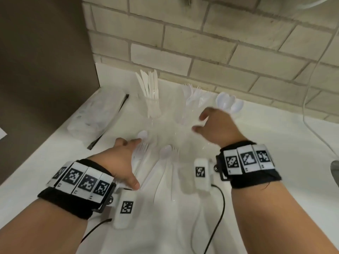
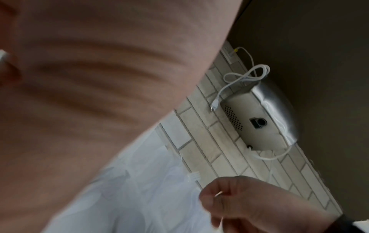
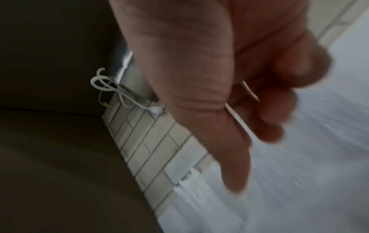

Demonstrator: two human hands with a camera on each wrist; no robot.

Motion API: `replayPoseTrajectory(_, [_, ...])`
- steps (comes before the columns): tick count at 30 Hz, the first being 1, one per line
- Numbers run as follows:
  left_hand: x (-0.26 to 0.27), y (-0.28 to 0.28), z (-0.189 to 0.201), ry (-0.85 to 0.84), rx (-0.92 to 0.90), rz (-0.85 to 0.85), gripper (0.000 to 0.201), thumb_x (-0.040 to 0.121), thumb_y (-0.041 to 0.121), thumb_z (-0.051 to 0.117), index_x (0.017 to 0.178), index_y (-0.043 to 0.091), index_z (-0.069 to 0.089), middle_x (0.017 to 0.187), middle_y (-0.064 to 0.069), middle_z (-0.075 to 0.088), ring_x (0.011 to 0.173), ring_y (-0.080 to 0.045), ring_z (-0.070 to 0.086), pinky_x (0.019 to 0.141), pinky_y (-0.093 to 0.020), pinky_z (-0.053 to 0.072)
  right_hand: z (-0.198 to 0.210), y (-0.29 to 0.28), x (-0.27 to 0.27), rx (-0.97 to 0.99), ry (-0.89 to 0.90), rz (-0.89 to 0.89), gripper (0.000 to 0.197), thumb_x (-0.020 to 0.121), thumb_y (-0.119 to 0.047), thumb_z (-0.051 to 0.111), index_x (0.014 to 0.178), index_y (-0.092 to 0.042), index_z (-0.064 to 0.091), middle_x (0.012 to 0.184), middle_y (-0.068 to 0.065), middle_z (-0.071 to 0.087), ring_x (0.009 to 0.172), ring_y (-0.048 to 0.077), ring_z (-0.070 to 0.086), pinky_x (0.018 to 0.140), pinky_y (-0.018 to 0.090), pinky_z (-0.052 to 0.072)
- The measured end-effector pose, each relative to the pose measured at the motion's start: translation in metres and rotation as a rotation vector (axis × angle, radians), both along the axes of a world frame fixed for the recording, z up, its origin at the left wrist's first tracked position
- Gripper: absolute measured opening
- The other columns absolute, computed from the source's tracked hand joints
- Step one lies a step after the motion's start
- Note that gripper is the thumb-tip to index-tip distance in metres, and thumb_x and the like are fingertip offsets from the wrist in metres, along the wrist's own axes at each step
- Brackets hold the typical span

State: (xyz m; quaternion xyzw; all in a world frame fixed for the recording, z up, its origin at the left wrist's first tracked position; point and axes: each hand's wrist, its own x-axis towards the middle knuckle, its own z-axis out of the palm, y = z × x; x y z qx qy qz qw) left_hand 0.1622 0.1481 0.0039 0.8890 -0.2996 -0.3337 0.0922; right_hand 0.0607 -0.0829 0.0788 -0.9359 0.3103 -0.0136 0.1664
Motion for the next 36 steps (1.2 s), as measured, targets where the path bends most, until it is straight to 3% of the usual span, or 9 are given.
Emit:
replayPoseTrajectory(5, [-0.003,-0.007,0.001,-0.026,0.002,0.004,0.137,0.046,0.033,0.09,0.147,0.039,-0.002,0.138,0.0,0.016,0.105,-0.02,0.057,0.086,-0.034,0.055,-0.032,0.045,-0.017,0.429,0.472,0.027,0.056,0.072,-0.032,0.083,0.11,-0.005,0.053,0.09,0.008,0.069,0.08,0.023,0.073,0.077,0.042,0.061])
replayPoseTrajectory(9, [0.002,-0.01,0.001,-0.021,0.021,0.01,0.12,0.06,0.037,0.086,0.149,0.035,0.005,0.144,-0.004,0.018,0.106,-0.023,0.058,0.089,-0.035,0.054,-0.045,0.057,-0.021,0.562,0.429,-0.029,0.037,0.078,-0.019,0.079,0.103,-0.004,0.056,0.093,0.018,0.074,0.085,0.028,0.074,0.084,0.044,0.059])
replayPoseTrajectory(13, [0.004,-0.017,-0.001,-0.001,-0.052,0.032,0.072,0.089,0.04,0.059,0.148,0.03,0.02,0.146,-0.009,0.024,0.105,-0.027,0.06,0.087,-0.036,0.054,-0.053,0.066,-0.013,0.73,0.313,-0.1,0.023,0.087,-0.015,0.07,0.099,-0.003,0.055,0.089,0.018,0.071,0.079,0.029,0.072,0.085,0.044,0.058])
replayPoseTrajectory(16, [0.003,-0.023,-0.001,0.016,-0.115,0.039,0.05,0.097,0.025,0.048,0.144,0.027,0.032,0.133,-0.01,0.036,0.099,-0.024,0.052,0.058,-0.025,0.053,-0.056,0.07,-0.006,0.735,0.266,-0.104,0.026,0.091,-0.023,0.065,0.085,-0.003,0.05,0.078,0.018,0.068,0.073,0.029,0.069,0.083,0.043,0.059])
replayPoseTrajectory(19, [0.002,-0.029,0.0,0.014,-0.163,0.039,0.047,0.095,0.008,0.046,0.139,0.021,0.041,0.127,-0.013,0.05,0.098,-0.024,0.057,0.072,-0.027,0.053,-0.057,0.075,0.001,0.702,0.25,-0.088,0.043,0.086,-0.04,0.068,0.089,0.001,0.057,0.078,0.019,0.072,0.076,0.032,0.073,0.08,0.046,0.06])
replayPoseTrajectory(23, [-0.006,-0.036,0.01,0.029,-0.225,0.071,0.034,0.099,0.014,0.037,0.131,0.014,0.052,0.12,-0.014,0.062,0.103,-0.029,0.06,0.074,-0.025,0.043,-0.055,0.08,0.009,0.623,0.262,-0.056,0.059,0.079,-0.062,0.064,0.084,-0.004,0.057,0.081,0.014,0.072,0.078,0.029,0.074,0.078,0.044,0.061])
replayPoseTrajectory(28, [-0.011,-0.042,0.01,0.158,-0.288,0.188,0.031,0.101,0.018,0.036,0.123,0.007,0.054,0.1,-0.009,0.062,0.077,-0.024,0.064,0.07,-0.033,0.056,-0.049,0.087,0.017,0.391,0.361,0.145,0.048,0.085,-0.052,0.063,0.063,-0.013,0.046,0.061,0.003,0.053,0.063,0.021,0.059,0.062,0.027,0.049])
replayPoseTrajectory(33, [-0.017,-0.041,0.008,0.304,-0.368,0.334,0.033,0.101,0.026,0.038,0.117,0.004,0.056,0.098,-0.014,0.061,0.089,-0.032,0.066,0.08,-0.044,0.058,-0.06,0.089,0.027,0.255,0.405,0.239,0.044,0.081,-0.045,0.07,0.062,-0.016,0.043,0.064,0.001,0.049,0.059,0.015,0.051,0.051,0.024,0.038])
replayPoseTrajectory(36, [-0.018,-0.04,0.002,0.485,-0.449,0.45,0.03,0.101,0.025,0.038,0.107,0.002,0.055,0.084,-0.016,0.058,0.073,-0.031,0.061,0.083,-0.049,0.057,-0.063,0.087,0.031,0.276,0.421,0.233,0.037,0.079,-0.034,0.075,0.063,-0.015,0.048,0.063,0.001,0.052,0.053,0.012,0.049,0.048,0.023,0.039])
